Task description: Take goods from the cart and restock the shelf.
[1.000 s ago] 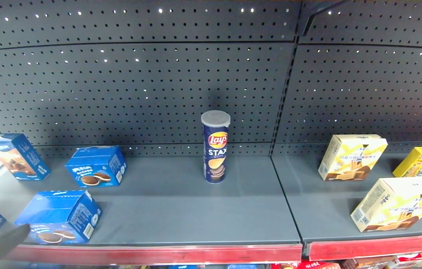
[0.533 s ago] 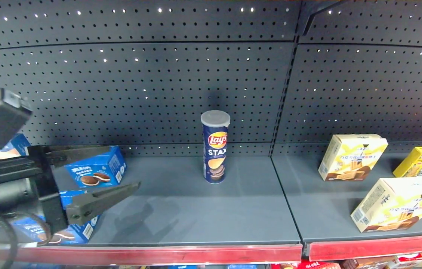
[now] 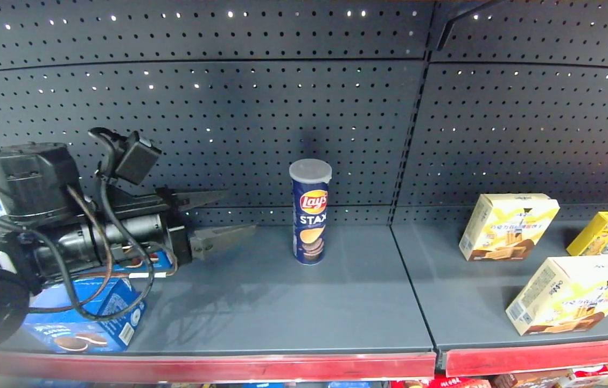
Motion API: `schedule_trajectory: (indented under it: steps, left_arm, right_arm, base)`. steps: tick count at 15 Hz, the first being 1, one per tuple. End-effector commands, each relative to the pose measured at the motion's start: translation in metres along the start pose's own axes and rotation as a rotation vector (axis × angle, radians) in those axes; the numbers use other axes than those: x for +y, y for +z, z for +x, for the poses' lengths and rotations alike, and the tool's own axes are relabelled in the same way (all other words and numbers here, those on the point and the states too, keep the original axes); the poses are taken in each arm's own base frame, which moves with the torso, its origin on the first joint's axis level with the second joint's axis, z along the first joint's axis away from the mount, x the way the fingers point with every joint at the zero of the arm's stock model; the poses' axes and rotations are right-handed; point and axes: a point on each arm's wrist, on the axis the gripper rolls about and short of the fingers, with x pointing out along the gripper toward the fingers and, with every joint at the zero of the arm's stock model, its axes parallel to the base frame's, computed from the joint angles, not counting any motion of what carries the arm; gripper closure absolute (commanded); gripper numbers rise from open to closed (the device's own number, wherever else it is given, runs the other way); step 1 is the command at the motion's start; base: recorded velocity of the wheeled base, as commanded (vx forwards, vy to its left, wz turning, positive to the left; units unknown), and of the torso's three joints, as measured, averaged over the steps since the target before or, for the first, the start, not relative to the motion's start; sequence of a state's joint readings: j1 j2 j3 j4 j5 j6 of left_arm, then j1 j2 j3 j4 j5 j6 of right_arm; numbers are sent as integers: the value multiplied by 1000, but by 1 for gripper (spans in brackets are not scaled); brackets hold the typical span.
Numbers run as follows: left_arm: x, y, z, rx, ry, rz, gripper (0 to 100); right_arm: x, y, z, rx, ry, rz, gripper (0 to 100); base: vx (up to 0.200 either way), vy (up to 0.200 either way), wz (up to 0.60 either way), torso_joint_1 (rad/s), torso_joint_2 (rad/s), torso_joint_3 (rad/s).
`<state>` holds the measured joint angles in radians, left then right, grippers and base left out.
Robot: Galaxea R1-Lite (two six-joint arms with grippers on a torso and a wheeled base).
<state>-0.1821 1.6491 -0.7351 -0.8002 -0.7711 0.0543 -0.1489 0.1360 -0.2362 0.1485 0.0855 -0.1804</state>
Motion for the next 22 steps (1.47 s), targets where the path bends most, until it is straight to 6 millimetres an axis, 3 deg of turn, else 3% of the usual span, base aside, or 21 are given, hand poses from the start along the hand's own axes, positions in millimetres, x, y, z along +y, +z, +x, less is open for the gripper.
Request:
schedule_trajectory:
  steps: [1, 3, 8, 15, 22]
  left_arm:
    - [40, -26, 22, 20, -13, -33, 0]
    - [57, -34, 35, -6, -81, -11, 0]
    - [70, -58, 68, -77, -203, 18, 0]
    - [89, -44, 114, -148, -345, 34, 0]
    - [90, -52, 124, -141, -359, 22, 0]
  right_arm:
    - [0, 0, 0, 7, 2, 0, 100]
    - [0, 0, -1, 9, -1, 0, 100]
    - [0, 0, -1, 9, -3, 0, 100]
    - [2, -4, -8, 30, 1, 2, 100]
    - [2, -4, -8, 34, 5, 3, 100]
  base:
    - [0, 0, 0, 0, 0, 0]
    - [0, 0, 0, 0, 0, 0]
    - [0, 0, 0, 0, 0, 0]
    - [0, 0, 0, 0, 0, 0]
    - [0, 0, 0, 0, 0, 0]
